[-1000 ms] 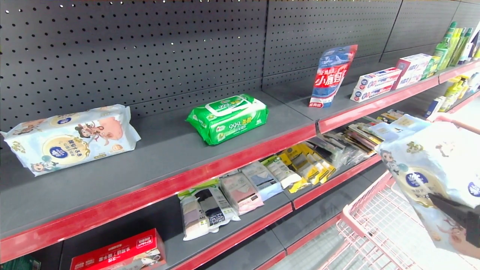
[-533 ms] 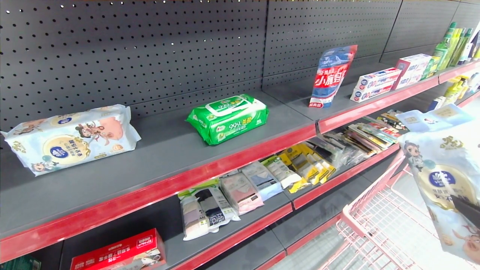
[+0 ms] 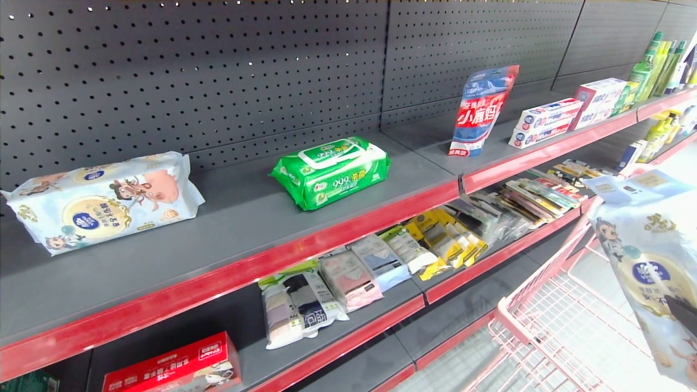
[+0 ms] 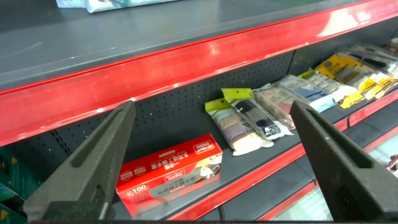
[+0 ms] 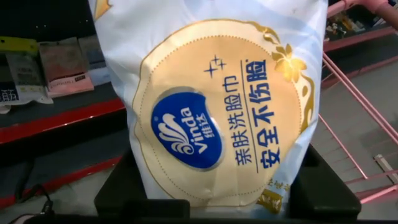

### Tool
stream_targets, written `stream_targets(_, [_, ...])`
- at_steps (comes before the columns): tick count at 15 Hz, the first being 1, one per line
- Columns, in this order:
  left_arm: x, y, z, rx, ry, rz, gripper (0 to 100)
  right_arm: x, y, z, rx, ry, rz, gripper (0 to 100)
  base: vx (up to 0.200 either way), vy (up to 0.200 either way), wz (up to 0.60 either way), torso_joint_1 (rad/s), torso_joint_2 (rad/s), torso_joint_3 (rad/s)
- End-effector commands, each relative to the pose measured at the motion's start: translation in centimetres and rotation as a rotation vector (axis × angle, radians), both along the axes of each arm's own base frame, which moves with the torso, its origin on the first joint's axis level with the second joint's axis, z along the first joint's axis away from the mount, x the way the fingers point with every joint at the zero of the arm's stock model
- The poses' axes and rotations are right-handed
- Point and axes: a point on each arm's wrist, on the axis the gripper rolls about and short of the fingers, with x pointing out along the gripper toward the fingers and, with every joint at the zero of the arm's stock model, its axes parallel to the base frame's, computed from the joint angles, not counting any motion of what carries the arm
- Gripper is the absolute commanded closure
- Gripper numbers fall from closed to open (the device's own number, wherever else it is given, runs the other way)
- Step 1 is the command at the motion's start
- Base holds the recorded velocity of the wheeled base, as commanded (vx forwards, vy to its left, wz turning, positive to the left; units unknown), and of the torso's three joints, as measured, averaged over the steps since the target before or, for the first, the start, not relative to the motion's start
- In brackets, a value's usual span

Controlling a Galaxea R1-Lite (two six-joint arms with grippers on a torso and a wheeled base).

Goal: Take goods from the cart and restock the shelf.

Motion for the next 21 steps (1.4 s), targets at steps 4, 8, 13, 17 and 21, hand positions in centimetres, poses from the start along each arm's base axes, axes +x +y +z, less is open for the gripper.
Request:
stream_targets(4, [0.01,0.0,0.0,0.0,0.001,0.0,0,-0.14,-0.18,-0.27,-0.001,0.006,-0.02,100,0.0,0.0,0.0,0.0,0.0,0.0])
stream_targets(8, [0.01,0.0,0.0,0.0,0.001,0.0,0,-0.08,-0.19,-0.25,-0.004,0.007,-0.023,100,0.0,0.0,0.0,0.192,-0.42,-0.226])
stream_targets(13, [0.01,0.0,0.0,0.0,0.001,0.0,0,0.17,-0.15,-0.21,-0.041,0.019,-0.003,100,0.0,0.0,0.0,0.207,-0.45,-0.244])
stream_targets(17, [0.01,0.0,0.0,0.0,0.001,0.0,0,0.39,-0.15,-0.1,-0.06,0.024,0.002,100,0.0,0.0,0.0,0.171,-0.37,-0.199])
stream_targets(21, [0.01,0.0,0.0,0.0,0.001,0.0,0,0.59,-0.13,0.14,-0.063,0.022,0.012,100,0.0,0.0,0.0,0.168,-0.35,-0.183])
